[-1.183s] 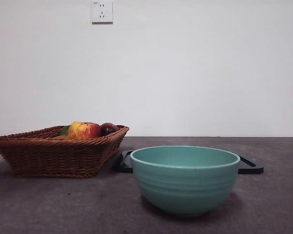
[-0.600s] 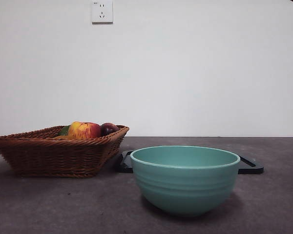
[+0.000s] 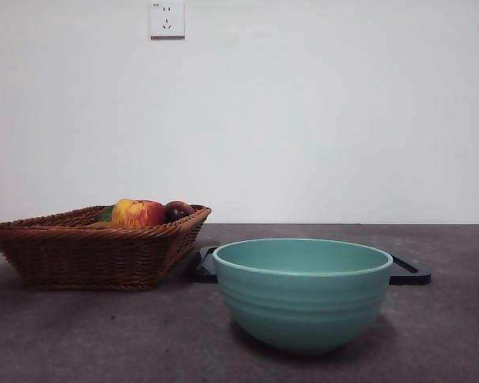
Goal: Pick up the wifruite, put it on the bowl, pick up the plate, put it on desk
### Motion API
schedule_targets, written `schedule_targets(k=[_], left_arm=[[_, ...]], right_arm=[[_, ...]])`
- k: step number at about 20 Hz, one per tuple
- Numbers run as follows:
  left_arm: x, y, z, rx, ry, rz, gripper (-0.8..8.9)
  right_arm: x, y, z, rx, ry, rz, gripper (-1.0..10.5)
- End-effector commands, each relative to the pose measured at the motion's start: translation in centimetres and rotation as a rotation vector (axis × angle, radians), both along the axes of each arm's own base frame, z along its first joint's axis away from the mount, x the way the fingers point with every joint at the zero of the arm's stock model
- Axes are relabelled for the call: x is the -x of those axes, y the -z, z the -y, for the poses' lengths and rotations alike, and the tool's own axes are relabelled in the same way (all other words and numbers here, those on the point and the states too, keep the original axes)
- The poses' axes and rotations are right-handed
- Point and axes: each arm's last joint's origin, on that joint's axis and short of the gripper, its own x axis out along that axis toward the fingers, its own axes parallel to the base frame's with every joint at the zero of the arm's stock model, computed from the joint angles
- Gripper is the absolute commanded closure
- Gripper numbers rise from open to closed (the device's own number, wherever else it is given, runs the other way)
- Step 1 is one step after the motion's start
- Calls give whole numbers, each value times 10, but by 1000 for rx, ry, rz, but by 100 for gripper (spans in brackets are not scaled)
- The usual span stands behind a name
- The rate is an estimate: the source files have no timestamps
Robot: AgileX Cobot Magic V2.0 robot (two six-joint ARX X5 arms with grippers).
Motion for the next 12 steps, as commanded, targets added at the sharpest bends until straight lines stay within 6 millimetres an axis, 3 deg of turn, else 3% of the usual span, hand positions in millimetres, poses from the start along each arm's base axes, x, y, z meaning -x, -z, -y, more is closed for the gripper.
schedule_targets(k=[1,8,12], left_arm=[[-8,-10,1,-21,-21,18,376],[-56,-36,15,-141,-81,-1,380],[-93,-30,34,-204,-93,-32,380]], right_arm=[[-1,-6,-1,-10,-5,16,543],[-1,-5,-1,-10,-5,16,543],[-1,-5,-1,-10,-5,16,543]])
